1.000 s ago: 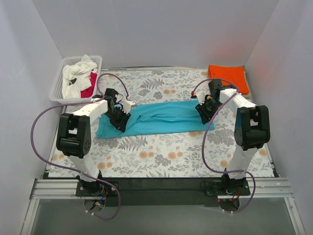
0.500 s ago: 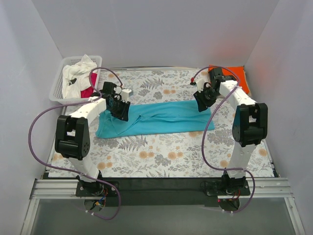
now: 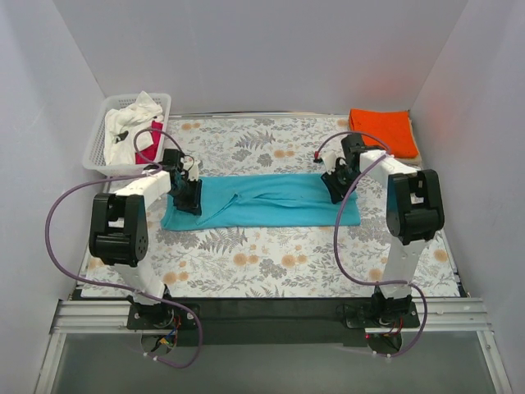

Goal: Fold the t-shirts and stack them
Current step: Fold the tshirt

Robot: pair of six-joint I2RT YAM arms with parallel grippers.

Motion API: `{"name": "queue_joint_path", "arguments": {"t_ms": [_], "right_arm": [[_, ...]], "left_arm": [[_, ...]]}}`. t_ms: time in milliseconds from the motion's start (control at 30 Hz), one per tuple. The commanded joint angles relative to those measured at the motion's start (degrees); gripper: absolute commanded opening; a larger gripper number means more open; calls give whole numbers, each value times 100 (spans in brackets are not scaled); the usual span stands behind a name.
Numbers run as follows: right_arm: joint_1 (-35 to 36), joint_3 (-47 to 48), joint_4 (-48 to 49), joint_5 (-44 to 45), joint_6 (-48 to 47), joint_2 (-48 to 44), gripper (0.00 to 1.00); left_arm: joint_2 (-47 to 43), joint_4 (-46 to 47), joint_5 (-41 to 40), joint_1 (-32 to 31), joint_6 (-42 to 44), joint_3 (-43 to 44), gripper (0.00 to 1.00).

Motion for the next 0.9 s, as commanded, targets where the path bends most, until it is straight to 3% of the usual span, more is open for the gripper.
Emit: {"name": "queue_joint_path", "arguments": {"t_ms": [0, 100, 233, 367, 400, 600, 700, 867], "right_arm": [[162, -1181, -487, 63, -181, -460, 32], [557, -2128, -610, -244, -286, -1251, 32], [1181, -2668, -1346, -1078, -471, -2087, 32], [1341, -2248, -1472, -1300, -604, -2475, 33], [1332, -2116, -1498, -1205, -586, -2440, 33], [1253, -1421, -1340, -748, -568, -2194, 33], [1226, -1429, -1068, -431, -638, -2036, 33], [1270, -1473, -795, -254, -718, -1676, 32]], "left_arm": [[84, 159, -255, 121, -49, 166, 25], [435, 264, -281, 121, 22, 499, 24], [1260, 344, -132, 104, 162, 1350, 23], [2673, 248, -123, -107, 496, 3027, 23], [2912, 247, -332, -264, 636, 3788, 23], [3828, 283, -29, -380, 401, 6183, 27], [3226, 685, 228, -380, 128, 5933, 28], [2257, 994, 597, -389, -284, 4441, 29]]}}
